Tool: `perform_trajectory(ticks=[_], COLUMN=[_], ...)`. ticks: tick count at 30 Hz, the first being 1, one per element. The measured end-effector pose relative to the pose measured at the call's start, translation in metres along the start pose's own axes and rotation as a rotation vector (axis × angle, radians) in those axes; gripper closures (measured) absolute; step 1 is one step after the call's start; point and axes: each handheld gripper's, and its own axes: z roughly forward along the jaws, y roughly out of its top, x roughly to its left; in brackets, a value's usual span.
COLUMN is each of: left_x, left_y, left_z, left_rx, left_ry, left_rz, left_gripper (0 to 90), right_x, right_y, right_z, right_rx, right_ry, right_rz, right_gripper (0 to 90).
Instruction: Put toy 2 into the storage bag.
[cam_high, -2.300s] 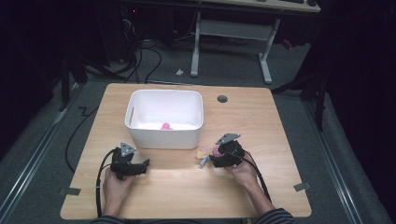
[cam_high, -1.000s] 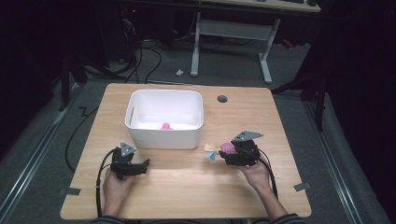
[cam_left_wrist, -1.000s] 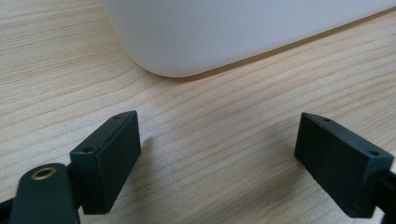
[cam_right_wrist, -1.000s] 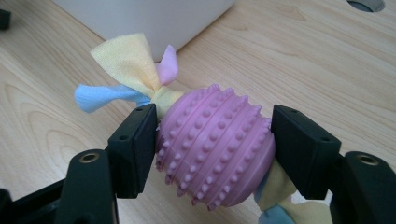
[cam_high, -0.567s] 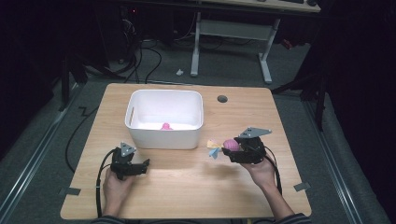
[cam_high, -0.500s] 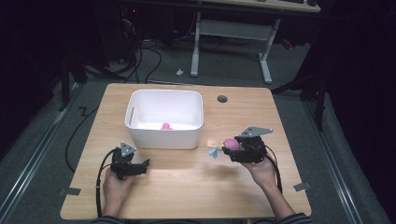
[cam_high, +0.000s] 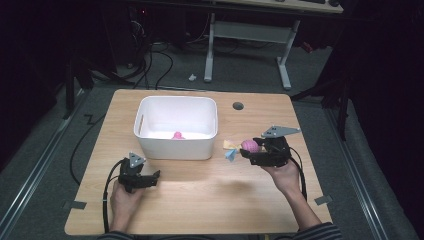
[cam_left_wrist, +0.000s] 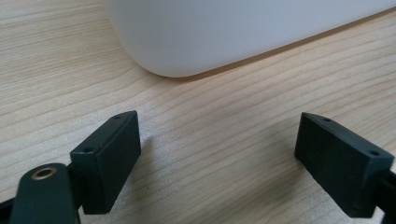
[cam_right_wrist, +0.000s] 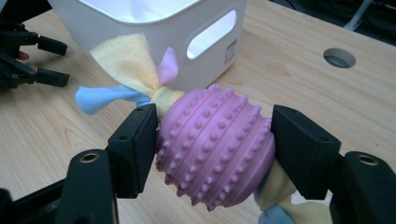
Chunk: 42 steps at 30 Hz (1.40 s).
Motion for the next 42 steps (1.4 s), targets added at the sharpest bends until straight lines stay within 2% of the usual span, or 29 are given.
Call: perform_trajectory(ticks=[14, 25, 42], left_x=[0.000, 0.000, 0.000], left_y=[0.000, 0.000, 0.000], left_z=[0.000, 0.000, 0.000], left_rx=[0.001, 0.000, 0.000], left_ry=[0.000, 0.000, 0.000], left_rz=[0.001, 0.000, 0.000], left_gripper=[14.6, 14.6, 14.6], right_x=[0.002, 0.002, 0.005], right_y=[0.021, 0.040, 0.070], right_z=[-0.006, -0.011, -0.004], right_rx=[-0.016, -0.040, -0.050], right_ry=[0.012, 0.023, 0.029], right_rz=[-0.031, -0.035, -0.063], right_gripper=[33.9, 33.9, 33.9])
